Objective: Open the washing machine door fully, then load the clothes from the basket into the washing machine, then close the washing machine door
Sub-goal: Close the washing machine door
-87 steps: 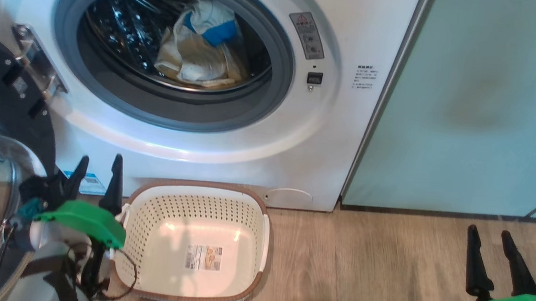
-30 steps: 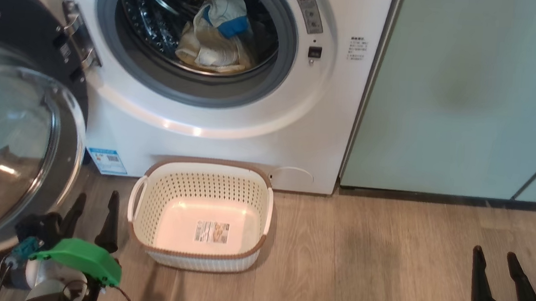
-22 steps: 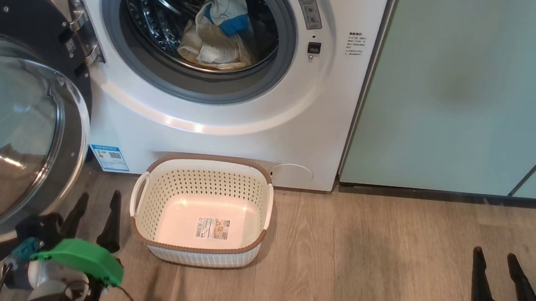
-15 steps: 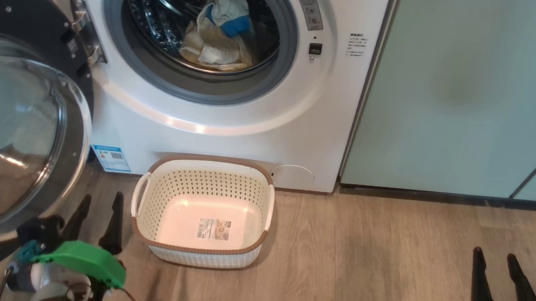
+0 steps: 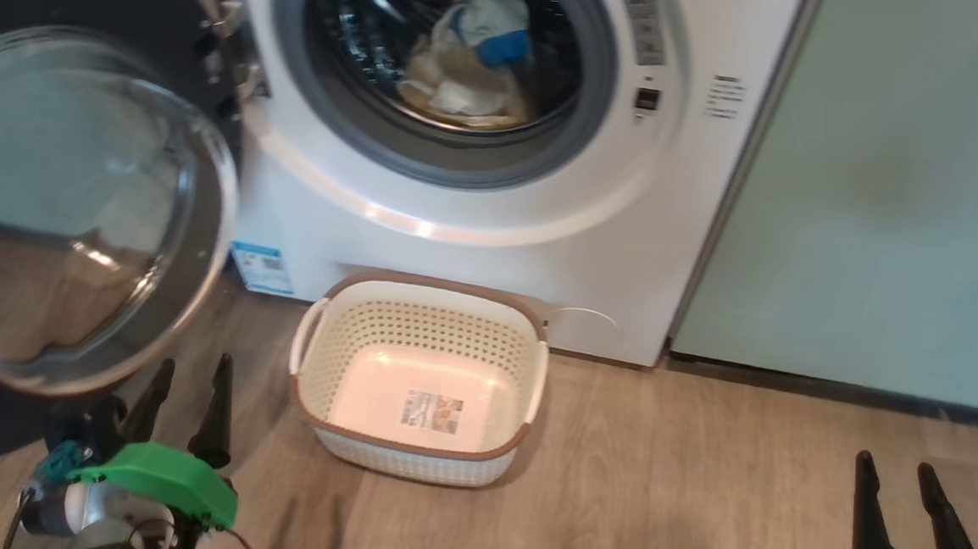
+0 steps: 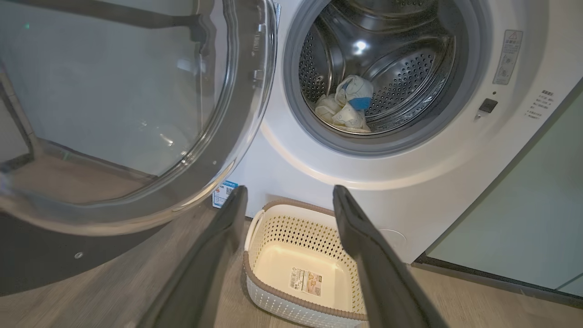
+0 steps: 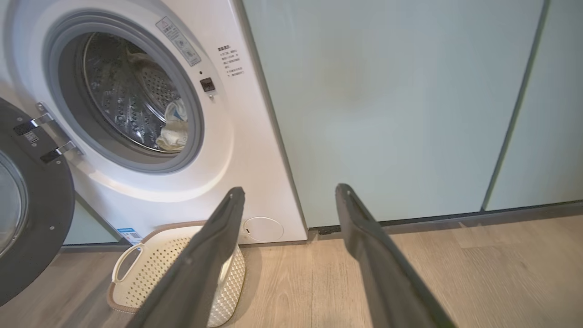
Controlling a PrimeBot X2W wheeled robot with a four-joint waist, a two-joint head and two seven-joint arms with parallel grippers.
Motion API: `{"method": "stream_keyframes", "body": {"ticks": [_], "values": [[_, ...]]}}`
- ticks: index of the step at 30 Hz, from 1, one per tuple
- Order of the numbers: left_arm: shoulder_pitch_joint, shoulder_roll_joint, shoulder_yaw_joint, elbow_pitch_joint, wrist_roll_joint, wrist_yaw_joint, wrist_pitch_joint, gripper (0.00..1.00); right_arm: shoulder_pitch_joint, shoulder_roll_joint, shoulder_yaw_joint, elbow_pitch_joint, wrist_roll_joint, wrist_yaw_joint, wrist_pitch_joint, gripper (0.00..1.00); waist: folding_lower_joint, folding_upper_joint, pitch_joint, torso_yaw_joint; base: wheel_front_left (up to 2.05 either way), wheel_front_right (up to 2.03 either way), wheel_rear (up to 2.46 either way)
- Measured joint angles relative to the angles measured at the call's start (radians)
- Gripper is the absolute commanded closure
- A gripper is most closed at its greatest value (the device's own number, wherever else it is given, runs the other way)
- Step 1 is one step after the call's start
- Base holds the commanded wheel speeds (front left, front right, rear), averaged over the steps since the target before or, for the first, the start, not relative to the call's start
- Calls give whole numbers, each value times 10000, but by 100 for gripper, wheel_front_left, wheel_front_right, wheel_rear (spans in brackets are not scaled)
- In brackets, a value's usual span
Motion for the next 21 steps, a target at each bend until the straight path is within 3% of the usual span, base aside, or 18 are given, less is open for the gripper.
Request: {"method": "stream_keyframes", "body": {"ticks": [21], "values": [[-71,8,454,268,58,2,0,0,-28,6,222,19,2,0,0,0,0,0,9,3120,0,0,0]]}}
